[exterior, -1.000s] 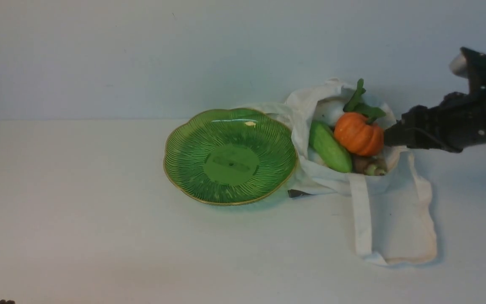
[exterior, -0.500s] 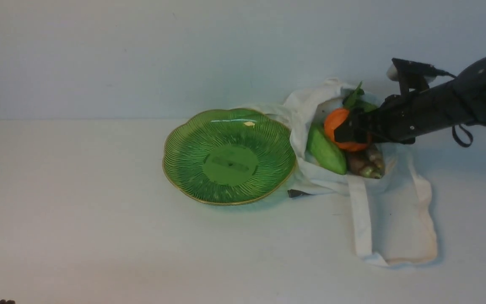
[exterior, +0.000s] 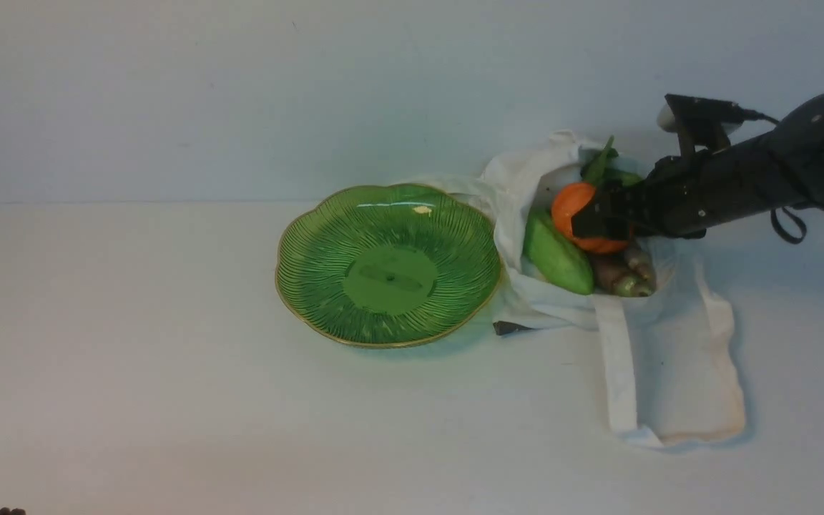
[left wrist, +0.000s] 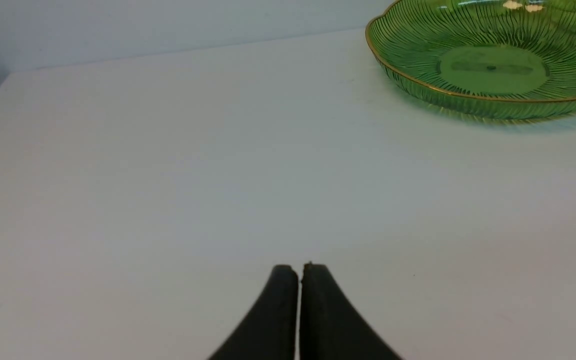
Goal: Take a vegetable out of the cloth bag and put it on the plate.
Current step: Use the right arm to grab a pumpkin from the bag, then use the right arm to put the pumpkin into the empty plate on the left
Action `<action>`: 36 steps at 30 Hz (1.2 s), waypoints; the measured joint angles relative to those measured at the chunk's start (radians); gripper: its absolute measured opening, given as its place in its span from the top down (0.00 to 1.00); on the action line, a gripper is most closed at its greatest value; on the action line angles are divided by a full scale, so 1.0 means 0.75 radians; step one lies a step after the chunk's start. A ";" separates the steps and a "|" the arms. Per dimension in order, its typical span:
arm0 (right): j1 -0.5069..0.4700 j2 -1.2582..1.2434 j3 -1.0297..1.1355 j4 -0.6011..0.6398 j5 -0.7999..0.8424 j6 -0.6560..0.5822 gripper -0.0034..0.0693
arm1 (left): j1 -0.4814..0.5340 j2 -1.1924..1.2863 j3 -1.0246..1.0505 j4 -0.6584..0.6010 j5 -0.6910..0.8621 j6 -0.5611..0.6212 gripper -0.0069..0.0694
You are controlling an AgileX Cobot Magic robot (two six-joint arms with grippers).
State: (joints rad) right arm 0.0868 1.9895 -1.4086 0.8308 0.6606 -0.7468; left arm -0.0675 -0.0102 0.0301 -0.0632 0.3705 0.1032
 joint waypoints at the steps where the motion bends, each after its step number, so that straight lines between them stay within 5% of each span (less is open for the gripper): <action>1: -0.006 -0.016 0.000 -0.019 0.033 0.000 0.13 | 0.000 0.000 0.000 0.000 0.000 0.000 0.92; 8: -0.024 -0.332 0.000 -0.098 0.273 0.019 0.13 | 0.000 0.000 0.000 0.000 0.000 0.000 0.92; 14: 0.157 -0.401 -0.003 0.005 0.233 0.022 0.13 | 0.000 0.000 0.000 0.000 0.000 0.000 0.92; 18: 0.425 -0.294 -0.003 -0.022 0.036 0.050 0.13 | 0.000 0.000 0.000 0.000 0.000 0.000 0.92; 22: 0.554 -0.171 -0.003 -0.092 -0.206 0.050 0.13 | 0.000 0.000 0.000 0.000 0.000 0.000 0.92; 28: 0.582 -0.001 -0.003 -0.111 -0.529 0.051 0.13 | 0.000 0.000 0.000 0.000 0.000 0.000 0.92; 36: 0.582 0.068 -0.003 -0.111 -0.633 0.051 0.02 | 0.000 0.000 0.000 0.000 0.000 0.000 0.92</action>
State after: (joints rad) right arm 0.5235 2.0408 -1.4107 0.7476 0.1859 -0.7084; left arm -0.0675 -0.0102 0.0301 -0.0632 0.3705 0.1032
